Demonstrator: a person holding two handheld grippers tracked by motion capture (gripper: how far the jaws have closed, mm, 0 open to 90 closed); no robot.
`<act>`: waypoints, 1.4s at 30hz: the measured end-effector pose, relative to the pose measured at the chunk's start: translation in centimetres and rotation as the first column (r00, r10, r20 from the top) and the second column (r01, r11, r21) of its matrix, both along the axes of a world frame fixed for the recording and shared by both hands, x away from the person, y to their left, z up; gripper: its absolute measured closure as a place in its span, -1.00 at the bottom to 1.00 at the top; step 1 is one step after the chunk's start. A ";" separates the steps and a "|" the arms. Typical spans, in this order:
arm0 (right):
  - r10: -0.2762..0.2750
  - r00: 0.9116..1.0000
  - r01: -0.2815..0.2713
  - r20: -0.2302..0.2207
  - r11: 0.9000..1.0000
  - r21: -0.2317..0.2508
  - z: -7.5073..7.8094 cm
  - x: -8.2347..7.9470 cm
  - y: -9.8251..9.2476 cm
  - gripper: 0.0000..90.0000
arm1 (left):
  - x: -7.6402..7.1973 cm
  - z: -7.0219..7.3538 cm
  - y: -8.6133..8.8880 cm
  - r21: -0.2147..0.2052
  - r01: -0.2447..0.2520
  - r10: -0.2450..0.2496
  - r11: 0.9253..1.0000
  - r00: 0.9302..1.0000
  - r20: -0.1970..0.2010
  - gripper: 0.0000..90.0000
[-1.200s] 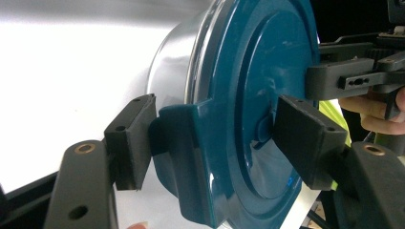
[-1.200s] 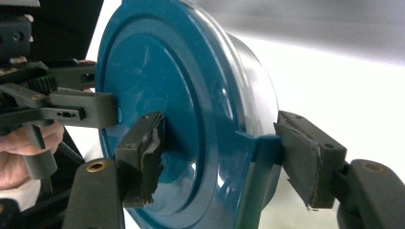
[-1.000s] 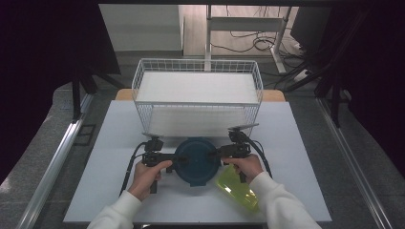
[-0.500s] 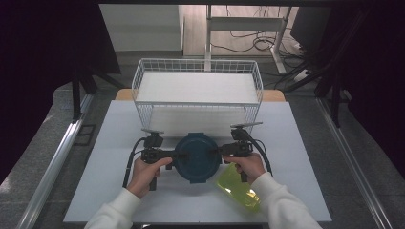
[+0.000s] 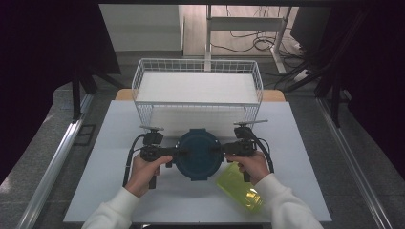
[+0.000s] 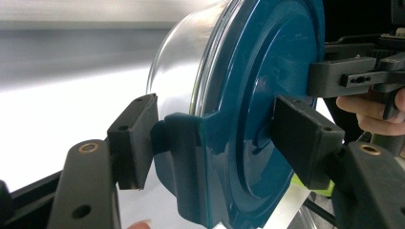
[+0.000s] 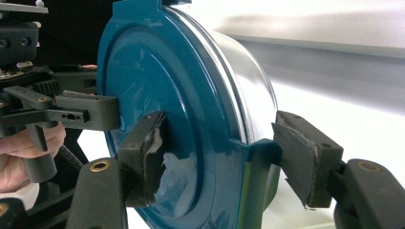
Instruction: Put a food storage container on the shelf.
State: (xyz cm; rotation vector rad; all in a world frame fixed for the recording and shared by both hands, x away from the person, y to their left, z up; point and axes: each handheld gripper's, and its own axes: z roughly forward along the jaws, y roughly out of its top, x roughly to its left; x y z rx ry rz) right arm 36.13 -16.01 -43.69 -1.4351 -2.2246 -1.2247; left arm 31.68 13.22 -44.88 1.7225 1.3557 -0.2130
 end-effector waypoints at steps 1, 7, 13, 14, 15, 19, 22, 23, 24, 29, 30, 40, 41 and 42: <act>-0.002 1.000 0.002 0.002 1.000 0.001 0.1 -0.1 -0.1 -0.20 | 0.0 0.0 0.0 0.000 0.000 0.000 1.000 1.000 0.000 -0.24; -0.014 1.000 0.013 0.023 1.000 0.012 0.9 -0.5 -0.5 -0.20 | -0.2 1.2 -0.4 0.007 0.009 -0.009 1.000 1.000 0.025 -0.23; -0.018 0.998 0.017 0.055 1.000 0.018 2.3 -1.1 -0.8 -0.20 | -0.4 2.6 -0.6 0.009 0.014 -0.014 1.000 0.998 0.053 -0.23; -0.017 0.998 0.016 0.058 1.000 0.020 2.5 -1.1 -0.8 -0.20 | -0.4 2.8 -0.6 0.009 0.014 -0.015 1.000 0.998 0.056 -0.23; -0.017 0.998 0.016 0.058 1.000 0.020 2.5 -1.1 -0.8 -0.20 | -0.4 2.8 -0.6 0.009 0.014 -0.015 1.000 0.998 0.056 -0.23; -0.014 0.997 0.013 0.074 1.000 0.018 3.3 -1.0 -0.7 -0.20 | -0.3 3.5 -0.5 0.010 0.018 -0.019 1.000 0.997 0.074 -0.22; -0.013 0.996 0.012 0.083 1.000 0.019 3.7 -0.9 -0.8 -0.20 | -0.2 3.9 -0.4 0.010 0.018 -0.019 1.000 0.997 0.080 -0.22; -0.014 0.996 0.012 0.086 1.000 0.019 3.8 -0.9 -0.7 -0.20 | -0.1 4.0 -0.4 0.011 0.020 -0.020 1.000 0.996 0.082 -0.22; -0.014 0.996 0.012 0.087 1.000 0.020 4.0 -0.9 -0.7 -0.20 | -0.1 4.2 -0.4 0.012 0.018 -0.019 1.000 0.996 0.083 -0.22; -0.012 0.995 0.010 0.101 1.000 0.023 4.8 -0.9 -0.6 -0.20 | -0.2 4.9 -0.2 0.017 0.020 -0.021 1.000 0.995 0.094 -0.22; -0.012 0.995 0.009 0.102 1.000 0.025 5.0 -0.9 -0.6 -0.20 | -0.2 5.3 -0.2 0.017 0.017 -0.019 1.000 0.995 0.100 -0.22; -0.003 0.991 -0.001 0.131 1.000 0.030 6.8 -0.8 -0.4 -0.20 | -0.2 7.2 0.0 0.027 0.019 -0.022 0.999 0.991 0.131 -0.21; -0.003 0.991 -0.001 0.132 1.000 0.031 7.0 -0.8 -0.3 -0.20 | -0.1 7.4 0.1 0.027 0.018 -0.021 0.999 0.990 0.136 -0.21; -0.003 0.991 -0.002 0.136 0.999 0.033 7.1 -0.7 -0.3 -0.20 | -0.1 7.6 0.1 0.029 0.019 -0.023 0.999 0.990 0.140 -0.21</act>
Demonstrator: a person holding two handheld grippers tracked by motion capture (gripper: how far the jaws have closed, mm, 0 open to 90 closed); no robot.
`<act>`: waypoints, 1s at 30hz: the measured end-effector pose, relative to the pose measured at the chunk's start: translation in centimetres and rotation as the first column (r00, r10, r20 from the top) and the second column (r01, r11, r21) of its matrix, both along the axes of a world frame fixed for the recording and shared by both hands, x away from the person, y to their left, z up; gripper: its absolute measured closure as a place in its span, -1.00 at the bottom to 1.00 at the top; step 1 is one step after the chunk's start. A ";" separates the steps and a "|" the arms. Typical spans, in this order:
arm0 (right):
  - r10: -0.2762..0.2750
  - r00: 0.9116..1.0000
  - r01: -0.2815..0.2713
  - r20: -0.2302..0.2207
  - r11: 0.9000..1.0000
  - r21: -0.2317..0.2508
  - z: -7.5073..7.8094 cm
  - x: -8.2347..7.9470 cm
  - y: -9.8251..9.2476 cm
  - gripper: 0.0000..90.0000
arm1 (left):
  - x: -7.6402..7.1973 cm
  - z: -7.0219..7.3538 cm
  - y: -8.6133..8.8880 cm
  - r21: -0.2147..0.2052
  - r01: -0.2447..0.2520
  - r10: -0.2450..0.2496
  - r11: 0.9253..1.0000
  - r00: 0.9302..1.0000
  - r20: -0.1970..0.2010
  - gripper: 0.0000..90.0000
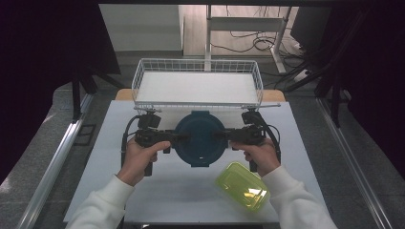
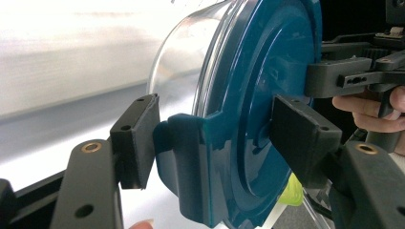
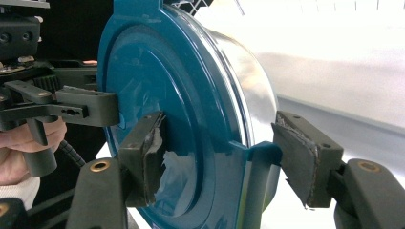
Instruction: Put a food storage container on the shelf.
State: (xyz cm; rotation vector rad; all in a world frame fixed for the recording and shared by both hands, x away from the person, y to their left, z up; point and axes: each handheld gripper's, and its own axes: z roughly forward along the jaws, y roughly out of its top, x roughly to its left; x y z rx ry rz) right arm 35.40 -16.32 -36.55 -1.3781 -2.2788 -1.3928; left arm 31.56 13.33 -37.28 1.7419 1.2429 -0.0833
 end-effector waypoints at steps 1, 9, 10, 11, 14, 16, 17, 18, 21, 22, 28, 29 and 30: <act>0.000 1.000 0.000 0.000 1.000 0.000 0.0 0.0 0.0 -0.20 | 0.0 0.0 0.0 0.000 0.000 0.000 1.000 1.000 0.000 -0.21; 0.001 1.000 -0.001 0.029 1.000 -0.008 1.5 0.2 0.1 -0.20 | 0.2 1.2 0.1 -0.007 0.000 0.000 1.000 1.000 0.017 -0.21; 0.001 1.000 -0.001 0.030 1.000 -0.007 1.6 0.2 0.2 -0.20 | 0.3 1.3 0.1 -0.007 -0.001 0.001 1.000 1.000 0.018 -0.21; 0.002 1.000 -0.002 0.031 1.000 -0.007 1.7 0.2 0.1 -0.20 | 0.3 1.4 0.1 -0.007 0.000 0.000 1.000 1.000 0.019 -0.21; 0.003 0.999 -0.002 0.034 1.000 -0.006 1.9 0.3 0.1 -0.20 | 0.4 1.7 0.1 -0.005 0.000 0.000 1.000 1.000 0.025 -0.21; 0.003 0.999 -0.003 0.036 1.000 -0.003 2.2 0.4 0.1 -0.20 | 0.4 1.9 0.1 -0.005 0.001 -0.001 1.000 1.000 0.029 -0.21; 0.004 0.999 -0.004 0.041 1.000 -0.005 2.3 0.4 0.1 -0.20 | 0.4 2.1 0.1 -0.005 0.000 0.000 1.000 1.000 0.031 -0.21; 0.003 0.999 -0.002 0.042 1.000 -0.004 2.4 0.4 0.1 -0.20 | 0.5 2.2 0.1 -0.005 0.001 -0.001 1.000 0.999 0.032 -0.21; 0.003 0.999 -0.003 0.050 1.000 -0.006 2.7 0.5 0.2 -0.20 | 0.6 2.5 0.1 -0.005 0.003 -0.002 1.000 0.999 0.036 -0.21; 0.004 0.999 -0.004 0.053 1.000 -0.008 2.8 0.5 0.2 -0.20 | 0.6 2.6 0.1 -0.004 0.003 -0.003 1.000 0.999 0.037 -0.21; 0.007 0.998 -0.006 0.056 1.000 -0.009 3.3 0.7 0.3 -0.20 | 0.9 2.9 0.2 -0.003 0.004 -0.004 1.000 0.999 0.041 -0.21; 0.008 0.998 -0.008 0.056 1.000 -0.010 3.3 0.8 0.3 -0.20 | 0.9 2.9 0.2 -0.004 0.004 -0.003 1.000 0.999 0.040 -0.21; 0.009 0.998 -0.008 0.057 1.000 -0.010 3.3 0.8 0.3 -0.20 | 0.9 2.9 0.2 -0.003 0.003 -0.003 1.000 0.999 0.040 -0.21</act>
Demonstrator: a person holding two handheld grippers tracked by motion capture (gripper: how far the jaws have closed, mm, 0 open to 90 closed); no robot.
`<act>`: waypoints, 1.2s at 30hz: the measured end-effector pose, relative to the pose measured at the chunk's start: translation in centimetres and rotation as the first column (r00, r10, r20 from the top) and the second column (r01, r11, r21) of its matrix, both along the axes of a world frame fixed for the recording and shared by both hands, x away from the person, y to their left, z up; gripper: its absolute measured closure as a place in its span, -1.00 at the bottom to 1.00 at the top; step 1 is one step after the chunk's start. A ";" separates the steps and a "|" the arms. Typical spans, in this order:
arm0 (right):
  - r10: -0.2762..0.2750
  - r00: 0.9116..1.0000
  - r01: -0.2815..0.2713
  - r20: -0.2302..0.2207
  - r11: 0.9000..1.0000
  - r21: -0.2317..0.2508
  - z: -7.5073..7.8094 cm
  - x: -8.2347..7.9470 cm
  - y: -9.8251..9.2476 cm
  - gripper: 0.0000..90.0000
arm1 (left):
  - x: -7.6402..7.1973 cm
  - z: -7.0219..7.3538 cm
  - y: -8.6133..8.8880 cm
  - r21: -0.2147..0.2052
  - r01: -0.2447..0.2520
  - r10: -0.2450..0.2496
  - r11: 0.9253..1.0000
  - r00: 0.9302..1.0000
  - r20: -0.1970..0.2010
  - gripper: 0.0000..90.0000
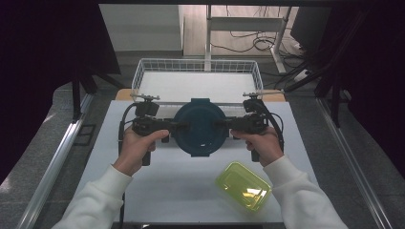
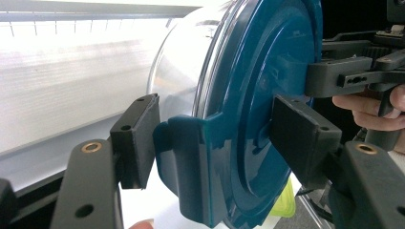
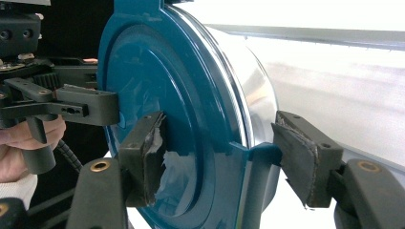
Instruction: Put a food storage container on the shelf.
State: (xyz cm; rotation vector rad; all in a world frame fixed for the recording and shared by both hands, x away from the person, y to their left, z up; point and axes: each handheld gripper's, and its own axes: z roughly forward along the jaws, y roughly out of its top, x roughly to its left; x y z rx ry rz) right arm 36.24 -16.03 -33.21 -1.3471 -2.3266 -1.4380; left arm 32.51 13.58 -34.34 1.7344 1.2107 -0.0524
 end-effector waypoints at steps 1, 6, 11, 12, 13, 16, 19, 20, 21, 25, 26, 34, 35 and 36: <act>0.000 1.000 0.000 0.000 1.000 0.000 0.0 0.0 0.0 -0.20 | 0.0 0.0 0.0 0.000 0.000 0.000 1.000 1.000 0.000 -0.21; 0.001 1.000 -0.001 0.004 1.000 0.003 0.3 0.2 0.1 -0.20 | 0.2 0.5 0.1 0.004 0.000 0.000 1.000 1.000 0.009 -0.21; 0.001 1.000 -0.001 0.018 1.000 0.007 0.9 0.5 0.2 -0.20 | 0.6 1.1 0.2 0.004 0.002 -0.002 1.000 1.000 0.019 -0.21; 0.001 1.000 -0.002 0.020 1.000 0.005 1.1 0.6 0.2 -0.20 | 0.8 1.2 0.2 0.006 0.003 -0.003 1.000 1.000 0.019 -0.21; 0.002 1.000 -0.002 0.022 1.000 0.006 1.1 0.8 0.2 -0.20 | 0.8 1.2 0.2 0.006 0.003 -0.003 1.000 1.000 0.019 -0.21; 0.001 1.000 -0.001 0.022 1.000 0.012 1.4 1.1 0.2 -0.20 | 1.3 1.8 0.3 0.010 0.005 -0.005 1.000 1.000 0.027 -0.20; 0.003 1.000 -0.004 0.030 1.000 0.010 1.8 1.4 0.2 -0.19 | 1.6 2.1 0.3 0.007 0.008 -0.008 1.000 1.000 0.028 -0.20; 0.003 0.999 -0.003 0.032 1.000 0.008 2.0 1.5 0.2 -0.20 | 1.9 2.3 0.3 0.006 0.008 -0.008 1.000 1.000 0.030 -0.20; 0.000 0.999 -0.001 0.033 1.000 0.007 2.2 1.8 0.2 -0.20 | 2.1 2.4 0.4 0.005 0.009 -0.009 1.000 1.000 0.030 -0.20; -0.002 0.999 0.001 0.038 1.000 0.007 2.7 2.7 0.2 -0.19 | 3.2 2.9 0.5 0.003 0.009 -0.009 1.000 0.999 0.040 -0.20; -0.004 0.999 0.003 0.038 1.000 0.011 3.0 3.3 0.3 -0.19 | 3.7 3.2 0.5 0.001 0.006 -0.006 1.000 0.999 0.043 -0.20; -0.003 0.999 0.002 0.045 1.000 0.024 4.4 5.3 0.4 -0.19 | 5.6 5.0 0.7 0.003 0.004 -0.004 1.000 0.998 0.062 -0.19; -0.004 0.999 0.003 0.047 1.000 0.023 4.7 5.5 0.4 -0.19 | 5.9 5.3 0.8 0.001 0.003 -0.003 1.000 0.998 0.066 -0.19; -0.004 0.999 0.003 0.047 1.000 0.023 4.7 5.5 0.4 -0.19 | 5.9 5.3 0.8 0.001 0.003 -0.003 1.000 0.998 0.066 -0.19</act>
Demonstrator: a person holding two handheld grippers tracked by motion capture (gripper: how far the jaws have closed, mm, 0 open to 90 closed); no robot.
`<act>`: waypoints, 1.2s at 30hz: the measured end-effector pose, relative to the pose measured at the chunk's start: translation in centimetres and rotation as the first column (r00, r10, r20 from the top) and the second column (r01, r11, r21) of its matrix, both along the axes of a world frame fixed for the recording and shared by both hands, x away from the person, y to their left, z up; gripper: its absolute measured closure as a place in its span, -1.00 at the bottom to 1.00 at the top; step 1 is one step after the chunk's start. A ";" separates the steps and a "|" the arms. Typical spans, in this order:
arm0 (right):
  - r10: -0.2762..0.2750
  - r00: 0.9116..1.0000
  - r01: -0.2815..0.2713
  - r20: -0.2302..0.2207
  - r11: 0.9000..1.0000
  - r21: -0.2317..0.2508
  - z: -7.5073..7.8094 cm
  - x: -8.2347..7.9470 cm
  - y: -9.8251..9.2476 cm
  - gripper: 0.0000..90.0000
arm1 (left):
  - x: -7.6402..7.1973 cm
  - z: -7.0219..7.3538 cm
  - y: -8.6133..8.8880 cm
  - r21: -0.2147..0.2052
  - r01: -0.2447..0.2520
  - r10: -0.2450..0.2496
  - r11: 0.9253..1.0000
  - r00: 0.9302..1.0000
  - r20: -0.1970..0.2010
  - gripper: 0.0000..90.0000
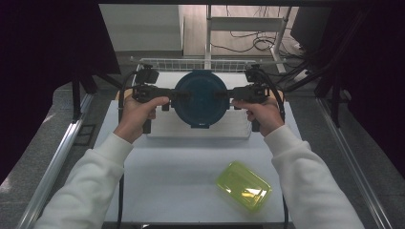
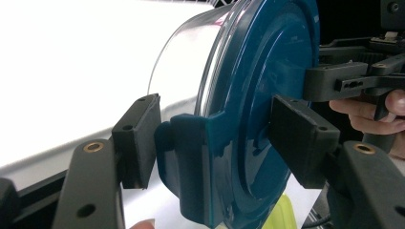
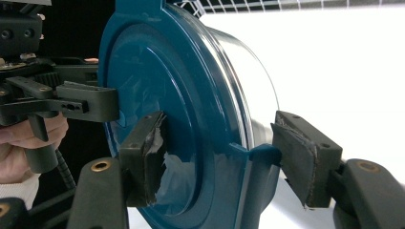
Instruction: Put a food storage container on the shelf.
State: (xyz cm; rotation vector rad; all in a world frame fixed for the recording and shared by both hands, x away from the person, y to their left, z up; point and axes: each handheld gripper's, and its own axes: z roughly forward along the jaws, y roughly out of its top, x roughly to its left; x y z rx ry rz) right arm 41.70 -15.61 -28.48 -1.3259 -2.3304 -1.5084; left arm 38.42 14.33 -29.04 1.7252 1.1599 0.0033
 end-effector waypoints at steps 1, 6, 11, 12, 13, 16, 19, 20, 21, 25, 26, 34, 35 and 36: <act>0.000 1.000 0.000 0.002 1.000 -0.001 0.5 0.5 0.0 -0.19 | 0.3 0.4 0.0 -0.004 -0.002 0.002 1.000 1.000 0.006 -0.19; 0.007 1.000 -0.007 0.013 1.000 -0.001 1.7 1.6 0.1 -0.18 | 1.1 1.1 0.1 -0.007 -0.007 0.007 1.000 1.000 0.026 -0.19; 0.011 1.000 -0.011 0.014 1.000 0.013 2.4 2.6 0.0 -0.16 | 2.0 1.7 0.2 -0.029 -0.015 0.016 0.999 0.999 0.028 -0.19; 0.010 1.000 -0.010 0.017 1.000 0.014 2.7 2.9 0.0 -0.16 | 2.4 1.9 0.3 -0.034 -0.016 0.017 0.999 0.999 0.028 -0.19; 0.011 1.000 -0.011 0.018 1.000 0.010 2.8 3.2 0.0 -0.16 | 2.6 1.9 0.3 -0.037 -0.018 0.019 0.999 1.000 0.022 -0.19; 0.009 1.000 -0.009 0.014 1.000 0.001 3.1 3.9 0.1 -0.16 | 3.5 1.8 0.4 -0.054 -0.025 0.026 0.998 1.000 0.015 -0.19; -0.001 1.000 0.001 0.004 1.000 -0.001 3.1 5.0 0.2 -0.16 | 4.6 1.3 0.5 -0.066 -0.026 0.026 0.997 1.000 0.007 -0.19; -0.006 1.000 0.006 0.000 1.000 -0.002 3.0 5.3 0.3 -0.16 | 5.0 1.1 0.5 -0.069 -0.026 0.027 0.997 1.000 0.006 -0.19; -0.008 1.000 0.008 -0.006 1.000 -0.001 2.8 5.7 0.3 -0.16 | 5.3 0.9 0.6 -0.072 -0.028 0.028 0.997 1.000 -0.006 -0.19; -0.015 1.000 0.015 -0.027 1.000 -0.002 2.4 6.9 0.5 -0.16 | 6.3 0.4 0.7 -0.079 -0.034 0.032 0.996 0.999 -0.026 -0.19; -0.018 0.999 0.018 -0.039 1.000 -0.001 2.1 7.5 0.6 -0.16 | 6.9 0.1 0.8 -0.081 -0.037 0.035 0.996 0.999 -0.034 -0.19; -0.059 0.994 0.060 -0.088 0.998 0.009 0.6 9.3 0.9 -0.19 | 8.6 -1.3 1.0 -0.099 -0.058 0.051 0.993 0.996 -0.069 -0.19; -0.066 0.994 0.067 -0.089 0.998 0.014 0.4 9.4 0.9 -0.19 | 8.8 -1.4 1.1 -0.106 -0.060 0.052 0.993 0.995 -0.080 -0.19; -0.072 0.993 0.074 -0.092 0.997 0.019 0.3 9.6 0.9 -0.19 | 9.0 -1.5 1.2 -0.115 -0.064 0.054 0.991 0.995 -0.089 -0.19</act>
